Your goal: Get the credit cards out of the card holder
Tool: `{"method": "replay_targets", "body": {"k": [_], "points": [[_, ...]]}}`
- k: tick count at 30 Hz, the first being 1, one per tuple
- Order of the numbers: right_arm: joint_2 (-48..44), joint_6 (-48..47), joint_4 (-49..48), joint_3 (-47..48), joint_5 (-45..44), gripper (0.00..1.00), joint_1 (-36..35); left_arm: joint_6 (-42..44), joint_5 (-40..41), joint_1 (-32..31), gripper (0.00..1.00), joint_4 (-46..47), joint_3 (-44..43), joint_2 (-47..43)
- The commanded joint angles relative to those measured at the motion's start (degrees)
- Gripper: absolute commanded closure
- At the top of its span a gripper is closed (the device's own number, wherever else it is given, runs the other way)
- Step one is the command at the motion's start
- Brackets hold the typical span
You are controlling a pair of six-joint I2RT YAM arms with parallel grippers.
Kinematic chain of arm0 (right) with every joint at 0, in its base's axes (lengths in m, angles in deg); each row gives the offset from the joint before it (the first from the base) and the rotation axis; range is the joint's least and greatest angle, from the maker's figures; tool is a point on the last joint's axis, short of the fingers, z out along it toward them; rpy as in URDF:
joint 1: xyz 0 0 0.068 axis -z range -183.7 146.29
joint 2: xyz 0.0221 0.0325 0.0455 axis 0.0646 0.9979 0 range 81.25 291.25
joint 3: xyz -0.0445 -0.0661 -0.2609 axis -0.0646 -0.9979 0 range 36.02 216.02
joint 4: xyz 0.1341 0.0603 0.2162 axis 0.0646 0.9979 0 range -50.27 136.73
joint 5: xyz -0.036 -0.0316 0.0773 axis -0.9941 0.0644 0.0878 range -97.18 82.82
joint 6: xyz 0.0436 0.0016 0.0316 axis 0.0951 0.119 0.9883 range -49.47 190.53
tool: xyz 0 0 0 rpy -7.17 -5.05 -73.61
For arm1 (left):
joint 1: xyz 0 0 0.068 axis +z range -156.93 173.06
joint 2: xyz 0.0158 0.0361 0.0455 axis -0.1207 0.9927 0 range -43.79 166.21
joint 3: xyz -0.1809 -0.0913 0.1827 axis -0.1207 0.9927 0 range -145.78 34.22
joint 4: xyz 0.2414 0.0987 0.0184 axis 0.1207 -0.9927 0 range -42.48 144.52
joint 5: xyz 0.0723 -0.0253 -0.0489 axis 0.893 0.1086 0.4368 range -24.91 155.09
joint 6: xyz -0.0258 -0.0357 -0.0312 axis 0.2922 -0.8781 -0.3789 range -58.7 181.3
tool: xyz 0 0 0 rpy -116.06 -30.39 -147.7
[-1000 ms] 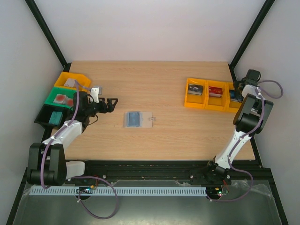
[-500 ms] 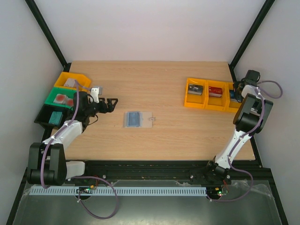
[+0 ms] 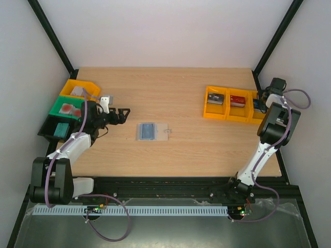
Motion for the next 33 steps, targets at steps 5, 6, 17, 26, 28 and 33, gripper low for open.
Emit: {"method": "replay_targets", "body": {"k": [5,6,17,26,28,33], "points": [[2.17,0.84,2.18,-1.97,0.88,0.85,0.45,0.97,-0.17,0.35,0.00,0.99,-0.20,0.49],[2.35,0.75,2.30,-2.03,0.95,0.86,0.49,0.97,-0.18,0.35,0.01,0.97,-0.19,0.48],[-0.44,-0.61,1.13,1.05,-0.03,0.98,0.49,1.09,-0.17,0.40,0.01,0.76,-0.03,0.09],[-6.14,-0.72,-2.90,0.30,0.66,0.98,0.46,0.71,-0.22,0.37,0.00,1.95,0.83,-0.89],[-8.38,-0.59,-4.53,-2.64,0.95,0.98,0.50,0.65,-0.26,0.35,0.01,2.00,1.13,-1.25],[-15.02,-1.56,-8.37,-10.92,0.28,0.98,0.49,0.48,-0.35,0.40,0.00,2.30,1.85,-2.05]]}}
